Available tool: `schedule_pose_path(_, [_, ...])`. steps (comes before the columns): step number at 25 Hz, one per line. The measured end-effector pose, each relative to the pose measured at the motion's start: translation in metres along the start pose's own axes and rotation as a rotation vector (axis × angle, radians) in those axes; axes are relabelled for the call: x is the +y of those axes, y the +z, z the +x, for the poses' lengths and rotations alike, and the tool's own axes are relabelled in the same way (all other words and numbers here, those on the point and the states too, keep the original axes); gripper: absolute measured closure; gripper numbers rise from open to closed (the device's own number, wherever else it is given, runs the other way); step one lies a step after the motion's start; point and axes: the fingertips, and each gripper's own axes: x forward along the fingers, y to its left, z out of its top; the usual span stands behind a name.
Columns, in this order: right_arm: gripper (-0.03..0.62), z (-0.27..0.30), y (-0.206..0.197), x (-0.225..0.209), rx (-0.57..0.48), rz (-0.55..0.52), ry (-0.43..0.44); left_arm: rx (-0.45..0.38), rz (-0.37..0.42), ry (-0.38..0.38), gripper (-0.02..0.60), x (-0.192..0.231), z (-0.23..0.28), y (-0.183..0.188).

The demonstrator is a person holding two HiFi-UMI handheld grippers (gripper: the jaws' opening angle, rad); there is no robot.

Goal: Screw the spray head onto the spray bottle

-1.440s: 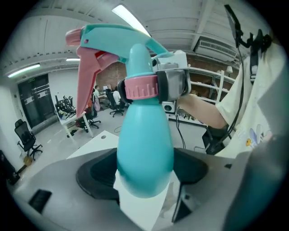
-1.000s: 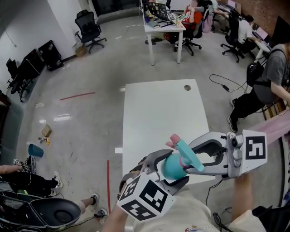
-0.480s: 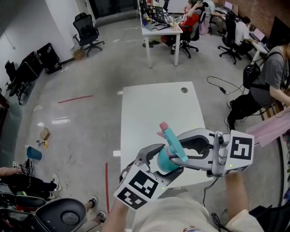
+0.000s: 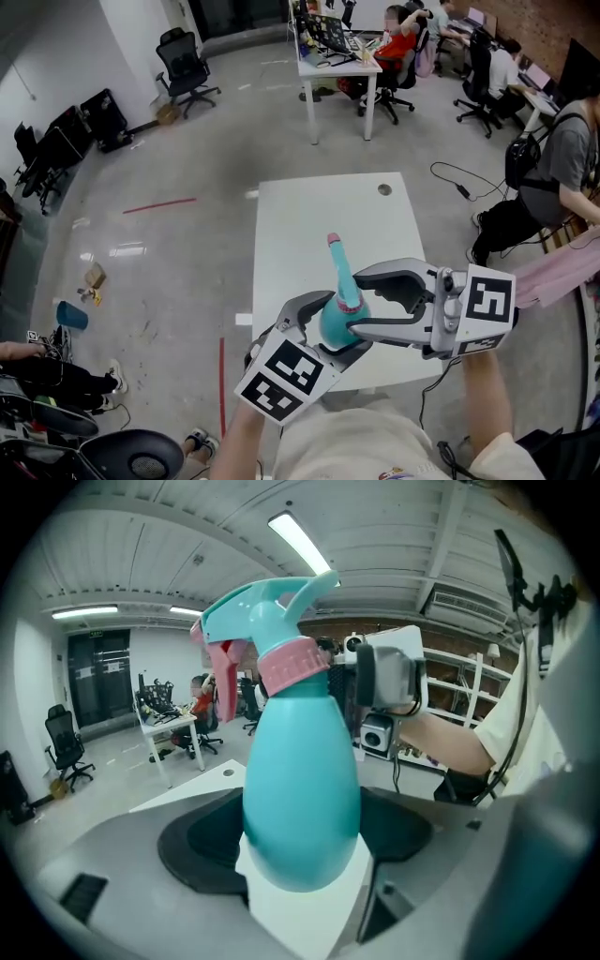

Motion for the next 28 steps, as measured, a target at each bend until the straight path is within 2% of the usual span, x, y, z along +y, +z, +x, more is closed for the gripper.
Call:
schedule_pose_path(5, [0.385,-0.002,0.007,-0.006,-0.025,0.06,-0.03,0.006,0.049,0.083,0.207,0.01,-0.006,-0.002])
schedule_pose_path(9, [0.385,-0.001,0.007,-0.01,-0.036,0.136,-0.039,0.019,0.039,0.191,0.207,0.021,-0.004,-0.005])
schedule_pose_path(12, [0.385,0.003,0.003,-0.023,0.003,0.126,-0.136,0.036,0.012,0.27,0.207,0.032,-0.001,-0.009])
schedule_pose_path(16, [0.385,0.018,0.005,-0.042,0.034,0.099,-0.283,0.041,-0.05,0.315,0.208,0.051,0.002,-0.013])
schedule_pose_path(21, [0.387,0.034,0.002,-0.062,0.084,0.121,-0.429,0.064,-0.073,0.381,0.207,0.074,0.003,-0.02])
schedule_pose_path(24, [0.389,0.044,-0.006,-0.063,0.131,0.124,-0.423,0.067,-0.067,0.387,0.207,0.078,0.003,-0.024])
schedule_pose_path(26, [0.452,0.046,-0.007,-0.06,0.138,0.131,-0.392,0.066,-0.055,0.37,0.207,0.076,0.002,-0.024])
schedule_pose_path(28, [0.454,0.047,-0.007,-0.054,0.144,0.138,-0.346,0.065,-0.036,0.345,0.207,0.072,0.0,-0.024])
